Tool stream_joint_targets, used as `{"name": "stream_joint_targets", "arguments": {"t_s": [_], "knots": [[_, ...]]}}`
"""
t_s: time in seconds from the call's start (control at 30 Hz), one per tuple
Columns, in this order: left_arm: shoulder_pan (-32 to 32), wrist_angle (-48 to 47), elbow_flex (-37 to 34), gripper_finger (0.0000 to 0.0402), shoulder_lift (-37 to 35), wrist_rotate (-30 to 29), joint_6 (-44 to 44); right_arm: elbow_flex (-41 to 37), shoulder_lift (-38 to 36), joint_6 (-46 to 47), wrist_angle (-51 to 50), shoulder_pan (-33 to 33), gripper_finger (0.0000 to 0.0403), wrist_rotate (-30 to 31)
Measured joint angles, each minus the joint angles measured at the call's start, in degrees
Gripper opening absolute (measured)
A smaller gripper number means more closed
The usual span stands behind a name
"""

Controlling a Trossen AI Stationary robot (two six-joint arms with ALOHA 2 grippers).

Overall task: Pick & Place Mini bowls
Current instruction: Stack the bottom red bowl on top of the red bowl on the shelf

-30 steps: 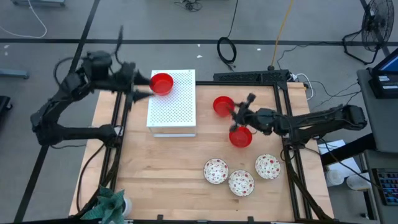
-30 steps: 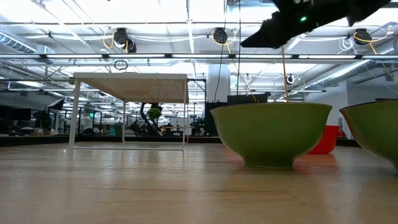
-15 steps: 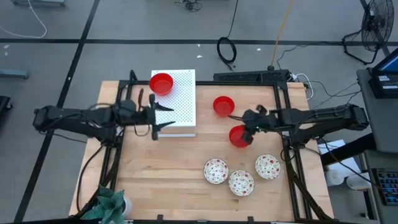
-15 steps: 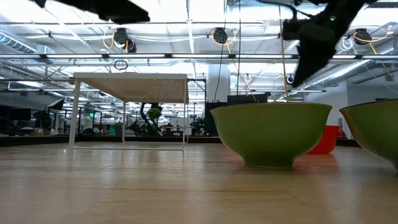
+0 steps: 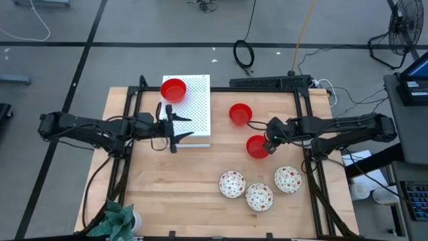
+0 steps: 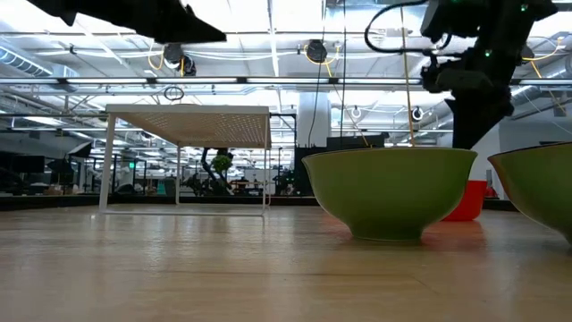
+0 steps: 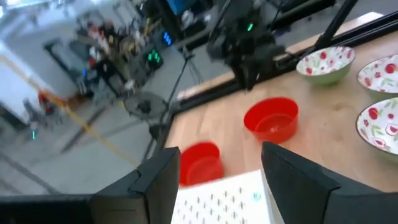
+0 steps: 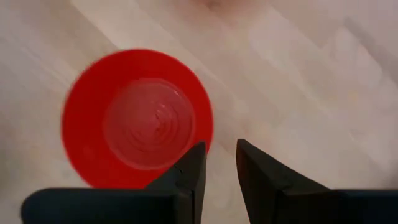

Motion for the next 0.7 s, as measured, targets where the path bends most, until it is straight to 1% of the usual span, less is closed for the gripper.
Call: {"name": "stream_joint_targets", "arguments": {"t_s": [0.13,0.37,0.47,0.6,0.7], "knots": [[-0.02,2.61,0.00,0.0230,-0.04,1.98,1.24,-1.88,-0.02,0.26,1.95,-1.06,0.0075,-1.96],[0.00,2.56,0.02,0.0230,-0.03,2.26,-0.12,-5.41,0.23,-0.32,4.32,-1.12,0.0082,-1.96],[-0.01,2.47,0.02,0.0230,-0.02,2.30,-1.41,-6.43,0.20,-0.70,6.42,-1.12,0.0103,-2.29],[0.00,1.84,0.02,0.0230,-0.02,2.32,-1.66,-7.62,0.20,-1.12,9.65,-1.08,0.0139,-5.09],[0.00,1.13,0.02,0.0230,-0.02,2.32,-1.69,-8.47,0.20,-0.84,10.06,-1.10,0.0159,-5.53]]}}
